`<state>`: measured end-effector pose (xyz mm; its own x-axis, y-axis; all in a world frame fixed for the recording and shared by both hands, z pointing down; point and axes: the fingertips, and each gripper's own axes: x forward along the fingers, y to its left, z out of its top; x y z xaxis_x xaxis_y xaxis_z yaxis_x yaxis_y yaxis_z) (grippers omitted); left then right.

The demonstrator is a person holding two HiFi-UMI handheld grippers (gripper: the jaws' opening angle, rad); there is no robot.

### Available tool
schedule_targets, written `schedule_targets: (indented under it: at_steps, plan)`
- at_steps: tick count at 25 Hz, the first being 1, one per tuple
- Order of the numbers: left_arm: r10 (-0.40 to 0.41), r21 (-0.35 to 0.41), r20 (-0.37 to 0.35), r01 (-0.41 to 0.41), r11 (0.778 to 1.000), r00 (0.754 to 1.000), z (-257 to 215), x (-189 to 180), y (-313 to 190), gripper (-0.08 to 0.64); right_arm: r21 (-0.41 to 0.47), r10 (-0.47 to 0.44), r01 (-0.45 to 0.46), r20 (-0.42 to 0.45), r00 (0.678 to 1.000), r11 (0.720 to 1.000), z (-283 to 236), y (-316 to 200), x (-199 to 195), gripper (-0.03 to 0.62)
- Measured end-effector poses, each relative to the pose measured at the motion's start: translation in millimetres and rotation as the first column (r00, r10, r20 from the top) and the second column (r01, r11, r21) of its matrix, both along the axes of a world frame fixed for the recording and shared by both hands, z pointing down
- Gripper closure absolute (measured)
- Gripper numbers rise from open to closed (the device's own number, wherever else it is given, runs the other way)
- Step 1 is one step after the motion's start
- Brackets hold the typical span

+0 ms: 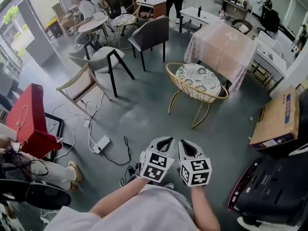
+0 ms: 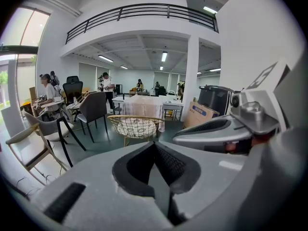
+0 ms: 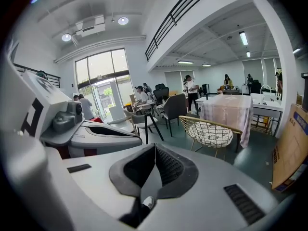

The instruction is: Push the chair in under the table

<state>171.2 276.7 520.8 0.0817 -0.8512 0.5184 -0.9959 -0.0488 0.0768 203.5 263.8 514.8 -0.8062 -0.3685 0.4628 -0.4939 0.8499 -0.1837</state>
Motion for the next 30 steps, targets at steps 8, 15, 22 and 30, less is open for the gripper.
schedule_targets:
  at_steps: [8,15,22,30]
  plan:
    - [0.051,-0.006,-0.016,-0.051,0.999,0.999,-7,-52,-43,0.554,0.0,0.045,-0.045,-0.038,0.998,0.999,-2,-41,-49,0.588]
    - [0.123,0.006,-0.04,-0.123,0.992,0.992,-11,-94,-71,0.554,0.003,0.109,-0.109,-0.072,0.991,0.994,-6,-64,-92,0.588]
    - [0.197,0.023,-0.045,-0.196,0.98,0.979,-17,-139,-85,0.554,0.032,0.18,-0.178,-0.101,0.978,0.984,-12,-77,-132,0.588]
    - [0.268,0.031,-0.037,-0.267,0.963,0.963,-12,-165,-98,0.554,0.062,0.248,-0.241,-0.134,0.96,0.968,-12,-87,-143,0.588]
